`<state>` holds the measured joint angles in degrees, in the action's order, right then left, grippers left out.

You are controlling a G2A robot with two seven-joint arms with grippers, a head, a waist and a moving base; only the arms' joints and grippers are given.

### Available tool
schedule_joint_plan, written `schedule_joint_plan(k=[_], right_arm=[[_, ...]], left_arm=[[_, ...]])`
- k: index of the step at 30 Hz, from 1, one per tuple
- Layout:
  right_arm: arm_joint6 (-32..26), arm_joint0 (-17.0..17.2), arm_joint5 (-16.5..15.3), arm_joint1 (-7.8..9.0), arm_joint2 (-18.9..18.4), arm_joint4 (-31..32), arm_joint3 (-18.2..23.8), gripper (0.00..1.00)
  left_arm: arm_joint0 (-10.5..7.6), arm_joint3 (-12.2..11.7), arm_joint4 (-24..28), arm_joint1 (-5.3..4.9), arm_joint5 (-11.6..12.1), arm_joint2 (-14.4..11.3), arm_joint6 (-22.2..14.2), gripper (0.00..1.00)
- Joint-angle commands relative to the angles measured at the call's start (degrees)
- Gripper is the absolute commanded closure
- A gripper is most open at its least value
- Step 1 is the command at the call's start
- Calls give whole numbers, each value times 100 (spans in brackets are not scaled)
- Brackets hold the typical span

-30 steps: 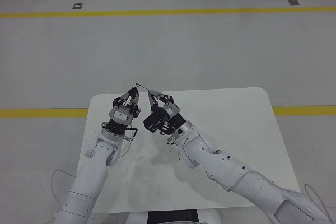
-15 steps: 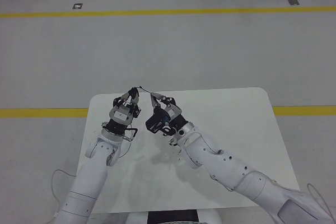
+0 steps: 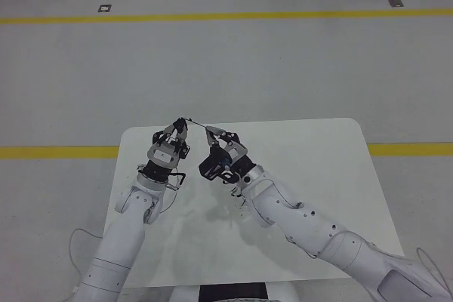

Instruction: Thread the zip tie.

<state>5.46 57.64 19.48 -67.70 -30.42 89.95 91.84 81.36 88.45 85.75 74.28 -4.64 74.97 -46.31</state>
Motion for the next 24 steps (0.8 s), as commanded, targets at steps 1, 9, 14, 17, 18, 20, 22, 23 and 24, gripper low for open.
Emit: schedule_joint_plan(k=[1,9,14,17,18,20,22,23,24], right_arm=[[-23,52,0,8,-65,0,18,100],[-180,255,0,79,-344,0,64,0],[-253,409,0,141,-552,0,177,0],[-310,486,0,150,-634,0,234,0],[-310,486,0,150,-634,0,234,0],[-310,486,0,150,-634,0,234,0],[-310,486,0,150,-634,0,234,0],[-310,486,0,150,-634,0,234,0],[-310,486,0,150,-634,0,234,0]], left_arm=[[0,0,0,0,0,0,0,100],[0,0,0,0,0,0,0,100],[0,0,0,0,0,0,0,100],[0,0,0,0,0,0,0,100],[0,0,0,0,0,0,0,100],[0,0,0,0,0,0,0,100],[0,0,0,0,0,0,0,100],[0,0,0,0,0,0,0,100],[0,0,0,0,0,0,0,100]])
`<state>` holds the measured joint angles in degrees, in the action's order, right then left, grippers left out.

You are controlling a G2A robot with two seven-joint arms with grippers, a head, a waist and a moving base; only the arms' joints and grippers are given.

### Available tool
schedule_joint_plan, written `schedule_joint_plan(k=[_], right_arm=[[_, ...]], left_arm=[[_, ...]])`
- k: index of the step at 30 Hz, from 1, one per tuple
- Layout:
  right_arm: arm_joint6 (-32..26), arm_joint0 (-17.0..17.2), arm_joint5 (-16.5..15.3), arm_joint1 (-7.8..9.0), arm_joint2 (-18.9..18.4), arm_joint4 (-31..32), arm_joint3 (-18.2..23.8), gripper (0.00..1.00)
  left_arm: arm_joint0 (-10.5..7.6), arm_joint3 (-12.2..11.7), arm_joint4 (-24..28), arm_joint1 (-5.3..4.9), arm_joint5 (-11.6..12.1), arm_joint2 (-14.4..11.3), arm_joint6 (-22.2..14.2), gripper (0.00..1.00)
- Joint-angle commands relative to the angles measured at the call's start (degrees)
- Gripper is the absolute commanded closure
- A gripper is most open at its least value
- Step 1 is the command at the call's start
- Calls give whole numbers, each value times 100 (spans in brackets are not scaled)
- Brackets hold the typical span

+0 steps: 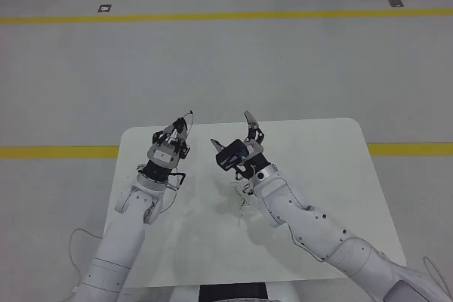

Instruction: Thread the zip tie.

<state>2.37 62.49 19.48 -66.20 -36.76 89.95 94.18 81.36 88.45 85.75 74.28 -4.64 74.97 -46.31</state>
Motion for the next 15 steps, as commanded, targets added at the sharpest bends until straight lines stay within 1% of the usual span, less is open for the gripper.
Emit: schedule_joint_plan(k=[1,3,6,9,12,13,15], right_arm=[[0,0,0,0,0,0,0,0],[0,0,0,0,0,0,0,0],[42,90,-27,1,-177,-43,26,0],[61,215,-93,30,-445,-39,44,0],[68,371,-130,63,-737,-82,132,0],[74,425,-146,72,-835,-144,181,0],[144,575,-275,87,-1056,-487,353,0]], left_arm=[[0,0,0,0,0,0,0,100],[0,0,0,0,0,0,0,100],[15,87,17,0,-14,14,104,100],[50,151,67,-11,-63,93,67,100],[82,197,95,-20,-150,134,-48,100],[96,215,121,-21,-192,137,-93,100],[126,239,122,-30,-282,153,-186,100]])
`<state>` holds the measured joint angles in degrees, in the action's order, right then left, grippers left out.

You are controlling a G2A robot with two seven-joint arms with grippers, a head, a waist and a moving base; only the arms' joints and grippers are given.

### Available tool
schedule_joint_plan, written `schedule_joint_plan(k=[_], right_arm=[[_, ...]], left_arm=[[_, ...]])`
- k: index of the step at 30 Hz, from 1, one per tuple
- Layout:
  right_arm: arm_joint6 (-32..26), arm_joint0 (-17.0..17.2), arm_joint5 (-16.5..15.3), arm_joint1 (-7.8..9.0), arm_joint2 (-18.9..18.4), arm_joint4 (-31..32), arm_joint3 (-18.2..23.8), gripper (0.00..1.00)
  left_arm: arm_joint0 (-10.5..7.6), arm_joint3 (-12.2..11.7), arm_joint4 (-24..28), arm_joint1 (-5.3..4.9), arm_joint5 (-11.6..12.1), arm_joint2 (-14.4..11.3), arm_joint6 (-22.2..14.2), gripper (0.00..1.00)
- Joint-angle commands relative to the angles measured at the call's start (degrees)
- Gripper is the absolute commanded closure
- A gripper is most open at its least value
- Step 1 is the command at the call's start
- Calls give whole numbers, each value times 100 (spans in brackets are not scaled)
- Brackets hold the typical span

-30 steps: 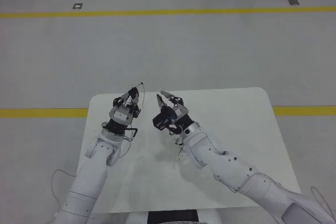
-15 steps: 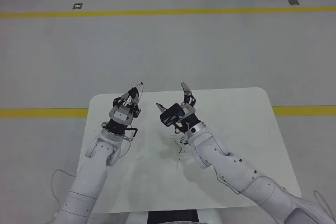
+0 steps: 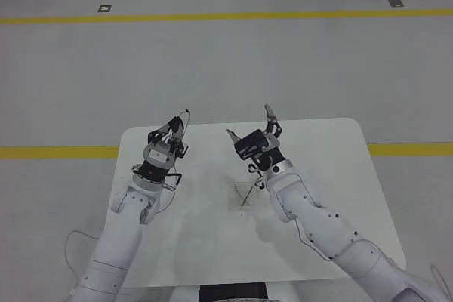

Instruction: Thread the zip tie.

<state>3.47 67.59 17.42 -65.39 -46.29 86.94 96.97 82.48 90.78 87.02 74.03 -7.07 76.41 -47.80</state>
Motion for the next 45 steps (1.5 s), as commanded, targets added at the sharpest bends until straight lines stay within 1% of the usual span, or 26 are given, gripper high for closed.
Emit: schedule_joint_plan(k=[1,2,3,4,8,11,21,22,23,25,26,28,30,34,36,37,45], right_arm=[[79,133,-176,7,-200,-442,159,0],[148,216,-325,11,-365,-853,255,0],[173,260,-443,21,-492,-1044,283,0],[169,296,-555,35,-598,-1120,300,0],[-20,481,-1012,74,-1045,-1753,491,0],[-44,499,-1041,76,-1079,-1822,502,0],[-44,499,-1041,76,-1079,-1822,502,0],[-49,515,-1035,72,-1138,-1924,507,0],[-70,538,-1033,70,-1237,-2098,512,0],[-103,596,-1025,65,-1472,-2533,542,0],[-125,641,-1046,60,-1668,-2976,576,0],[-208,699,-1146,64,-1936,-3449,610,0],[-311,766,-1285,76,-2242,-3907,654,0],[-542,906,-1487,82,-2578,-4499,727,0],[-669,948,-1658,74,-2634,-4865,758,0],[-669,948,-1658,74,-2634,-4865,758,0],[-669,948,-1658,74,-2634,-4865,758,0]], left_arm=[[26,14,-13,-7,-59,18,-61,100],[43,27,-15,-11,-80,30,-93,100],[54,35,-13,-13,-90,39,-106,100],[63,44,-13,-15,-95,48,-113,100],[100,86,-24,-22,-93,84,-142,100],[138,105,153,-8,5,104,-149,100],[138,105,153,-8,5,104,-149,100],[138,105,153,-8,5,104,-149,100],[137,148,147,-8,-26,89,-111,100],[148,196,109,-20,-157,106,-161,100],[145,206,6,-40,-311,133,-305,100],[154,168,18,-61,-558,173,-574,100],[157,153,-18,-84,-733,231,-746,100],[175,129,49,-107,-945,285,-1038,100],[188,102,70,-124,-1161,291,-1210,100],[193,93,75,-129,-1204,301,-1246,100],[193,93,75,-129,-1204,301,-1246,100]])
